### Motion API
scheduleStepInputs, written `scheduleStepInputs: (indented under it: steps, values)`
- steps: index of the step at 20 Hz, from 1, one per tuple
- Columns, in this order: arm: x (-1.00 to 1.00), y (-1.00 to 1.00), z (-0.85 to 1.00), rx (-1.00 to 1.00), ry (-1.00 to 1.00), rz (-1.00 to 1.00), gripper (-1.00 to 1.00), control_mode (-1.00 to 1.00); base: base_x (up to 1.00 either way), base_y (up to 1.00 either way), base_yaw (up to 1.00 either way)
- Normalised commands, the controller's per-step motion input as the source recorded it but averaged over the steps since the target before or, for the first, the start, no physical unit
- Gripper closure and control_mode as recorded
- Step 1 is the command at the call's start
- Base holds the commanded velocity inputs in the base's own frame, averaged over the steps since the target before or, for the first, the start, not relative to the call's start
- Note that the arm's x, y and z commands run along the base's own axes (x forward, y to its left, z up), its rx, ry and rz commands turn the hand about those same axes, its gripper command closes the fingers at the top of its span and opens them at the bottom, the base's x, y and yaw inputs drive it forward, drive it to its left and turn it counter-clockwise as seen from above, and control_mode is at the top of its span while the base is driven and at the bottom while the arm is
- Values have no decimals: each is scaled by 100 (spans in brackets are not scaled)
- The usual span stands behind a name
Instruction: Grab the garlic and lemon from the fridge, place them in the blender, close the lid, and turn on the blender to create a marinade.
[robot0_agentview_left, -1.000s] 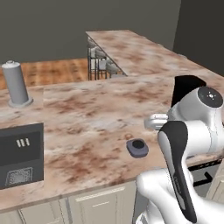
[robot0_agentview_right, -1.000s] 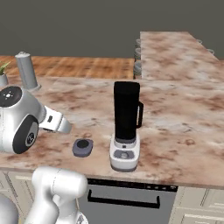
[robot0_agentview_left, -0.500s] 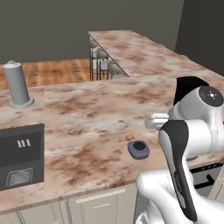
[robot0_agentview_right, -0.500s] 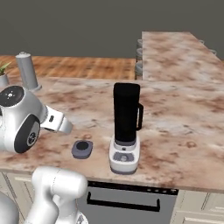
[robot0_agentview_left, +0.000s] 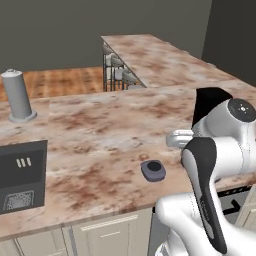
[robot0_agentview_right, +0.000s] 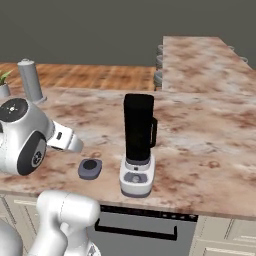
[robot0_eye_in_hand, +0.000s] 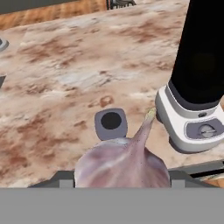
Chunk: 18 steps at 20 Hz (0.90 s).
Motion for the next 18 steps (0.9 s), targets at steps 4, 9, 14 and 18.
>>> scheduleStepInputs:
  steps: [4,9,14,18]
  values:
    - [5,0,0,0,0,0,100,-100,25,1,0]
    - [10,-32,75,-1,-17,0,100,-100,0,0,0]
    - [41,-54,93,-1,-14,-2,100,-100,0,0,0]
    - [77,-69,37,0,0,-5,100,-100,0,0,0]
